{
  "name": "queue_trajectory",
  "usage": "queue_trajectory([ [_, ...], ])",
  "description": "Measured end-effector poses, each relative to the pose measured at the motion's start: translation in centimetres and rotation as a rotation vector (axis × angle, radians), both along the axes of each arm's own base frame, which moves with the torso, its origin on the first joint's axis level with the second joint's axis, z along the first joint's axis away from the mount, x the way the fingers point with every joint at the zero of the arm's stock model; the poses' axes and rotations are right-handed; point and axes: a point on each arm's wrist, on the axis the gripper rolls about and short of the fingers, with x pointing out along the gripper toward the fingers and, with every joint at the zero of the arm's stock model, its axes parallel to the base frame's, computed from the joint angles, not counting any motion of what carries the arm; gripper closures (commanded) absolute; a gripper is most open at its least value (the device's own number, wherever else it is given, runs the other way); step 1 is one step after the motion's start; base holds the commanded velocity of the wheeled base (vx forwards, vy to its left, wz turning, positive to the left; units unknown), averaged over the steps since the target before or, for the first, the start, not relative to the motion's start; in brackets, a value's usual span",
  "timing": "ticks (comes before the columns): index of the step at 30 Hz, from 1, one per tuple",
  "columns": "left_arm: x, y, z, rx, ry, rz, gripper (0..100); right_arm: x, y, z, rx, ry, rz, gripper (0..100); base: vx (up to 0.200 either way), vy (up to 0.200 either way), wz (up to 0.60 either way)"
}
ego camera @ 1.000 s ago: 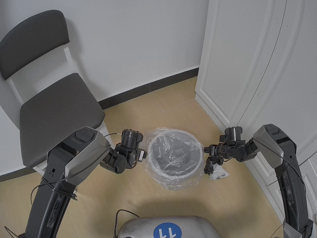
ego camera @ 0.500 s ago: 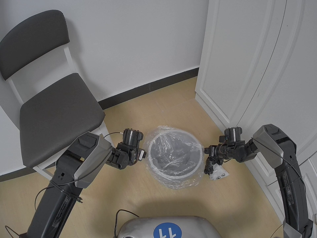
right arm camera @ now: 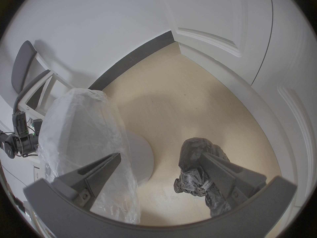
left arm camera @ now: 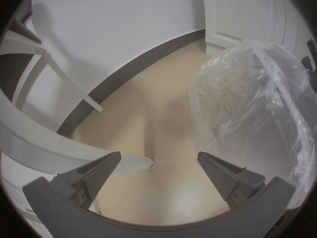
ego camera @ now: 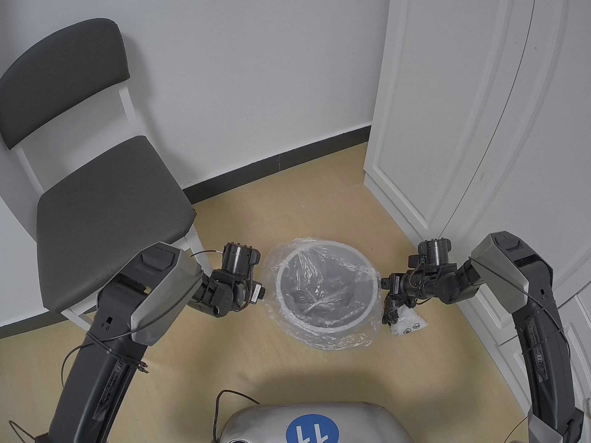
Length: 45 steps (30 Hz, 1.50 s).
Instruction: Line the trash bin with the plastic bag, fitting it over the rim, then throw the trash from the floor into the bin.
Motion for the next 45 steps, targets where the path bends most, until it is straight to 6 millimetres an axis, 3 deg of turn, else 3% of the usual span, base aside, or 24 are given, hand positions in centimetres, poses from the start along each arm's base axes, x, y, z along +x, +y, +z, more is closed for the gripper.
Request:
queue_trajectory([
  [10, -2.8, 0.6, 4.1, -0.079, -0.086, 0.019, 0, -1.2, -0.3, 2.4, -0.051, -0.026, 0.045, 0, 0.000, 0.000, 0.00],
  [22, -5.4, -0.7, 9.3, -0.120, -0.217, -0.005, 0, -3.3, -2.9, 8.6, -0.083, -0.121, 0.024, 0, 0.000, 0.000, 0.00],
  [35, -8.8, -1.4, 12.1, -0.152, -0.339, -0.030, 0, -5.7, -5.6, 12.8, -0.194, -0.218, 0.044, 0, 0.000, 0.000, 0.00],
  [41, -11.9, -3.2, 13.5, -0.185, -0.378, -0.104, 0, -7.3, -7.1, 14.3, -0.214, -0.230, 0.021, 0, 0.000, 0.000, 0.00],
  [45, -14.0, -4.4, 14.5, -0.214, -0.405, -0.153, 0, -7.6, -7.8, 14.1, -0.217, -0.213, 0.006, 0, 0.000, 0.000, 0.00],
])
